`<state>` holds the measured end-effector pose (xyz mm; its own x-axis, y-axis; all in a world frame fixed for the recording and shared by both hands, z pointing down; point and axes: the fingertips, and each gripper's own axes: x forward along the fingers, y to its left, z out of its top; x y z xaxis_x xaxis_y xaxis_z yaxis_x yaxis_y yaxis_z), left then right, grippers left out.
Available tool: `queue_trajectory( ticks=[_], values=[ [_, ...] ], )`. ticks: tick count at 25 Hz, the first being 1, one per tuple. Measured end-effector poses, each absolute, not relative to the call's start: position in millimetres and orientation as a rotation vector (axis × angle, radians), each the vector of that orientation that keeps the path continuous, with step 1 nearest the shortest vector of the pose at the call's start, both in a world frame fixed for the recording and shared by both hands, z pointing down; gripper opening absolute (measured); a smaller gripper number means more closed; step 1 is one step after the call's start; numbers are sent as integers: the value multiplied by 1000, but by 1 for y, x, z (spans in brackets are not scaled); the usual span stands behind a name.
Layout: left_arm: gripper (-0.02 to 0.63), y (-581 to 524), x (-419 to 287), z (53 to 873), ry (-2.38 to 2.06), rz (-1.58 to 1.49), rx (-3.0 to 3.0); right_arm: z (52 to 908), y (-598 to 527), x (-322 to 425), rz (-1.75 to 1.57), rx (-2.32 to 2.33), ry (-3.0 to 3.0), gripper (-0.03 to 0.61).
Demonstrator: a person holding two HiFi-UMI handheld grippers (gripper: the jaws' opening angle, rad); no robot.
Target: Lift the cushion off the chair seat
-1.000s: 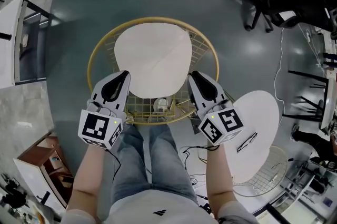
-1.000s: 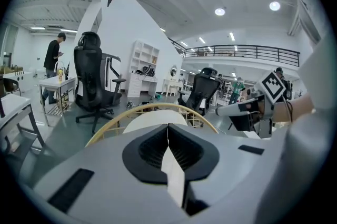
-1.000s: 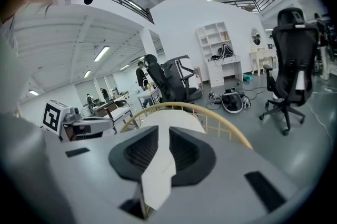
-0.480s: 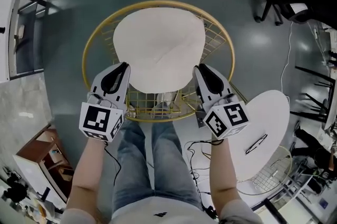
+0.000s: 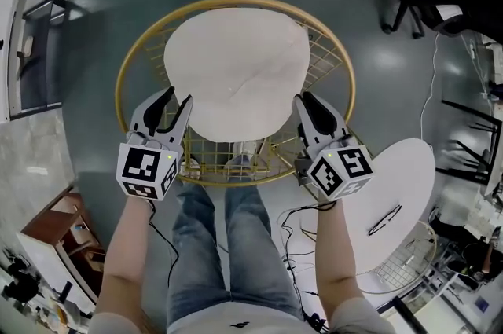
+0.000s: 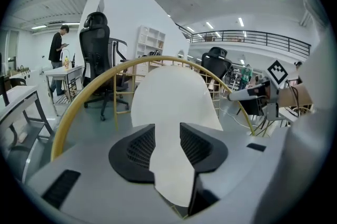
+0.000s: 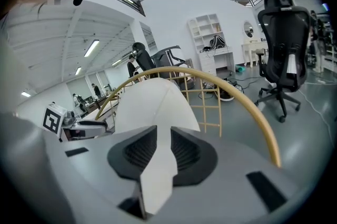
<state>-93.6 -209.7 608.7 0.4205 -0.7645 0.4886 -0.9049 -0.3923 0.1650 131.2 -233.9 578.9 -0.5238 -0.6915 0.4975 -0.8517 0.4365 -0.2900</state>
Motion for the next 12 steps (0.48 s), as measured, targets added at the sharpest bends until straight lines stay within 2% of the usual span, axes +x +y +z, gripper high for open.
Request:
queue_trajectory(
  ticks=[12],
  values=[
    [190,-219,-115,654,-1466,489,2145,610,-246,146,763,1333,-2334,110]
  ],
)
